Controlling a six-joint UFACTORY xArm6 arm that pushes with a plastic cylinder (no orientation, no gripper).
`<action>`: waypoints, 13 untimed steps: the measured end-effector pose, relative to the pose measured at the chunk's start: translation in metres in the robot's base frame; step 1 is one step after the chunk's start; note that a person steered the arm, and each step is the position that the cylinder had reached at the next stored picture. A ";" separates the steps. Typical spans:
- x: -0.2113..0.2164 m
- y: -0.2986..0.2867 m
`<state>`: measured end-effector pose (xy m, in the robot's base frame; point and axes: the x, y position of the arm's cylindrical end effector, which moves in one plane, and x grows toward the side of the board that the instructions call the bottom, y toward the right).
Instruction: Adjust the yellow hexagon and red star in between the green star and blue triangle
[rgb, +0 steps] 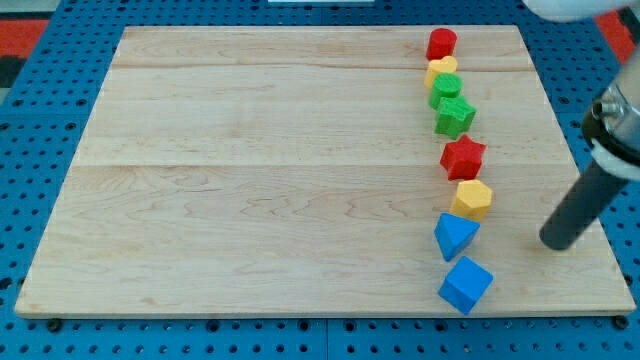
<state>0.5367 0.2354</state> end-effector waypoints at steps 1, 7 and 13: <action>-0.010 -0.009; -0.030 -0.038; -0.097 -0.039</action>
<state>0.4401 0.1963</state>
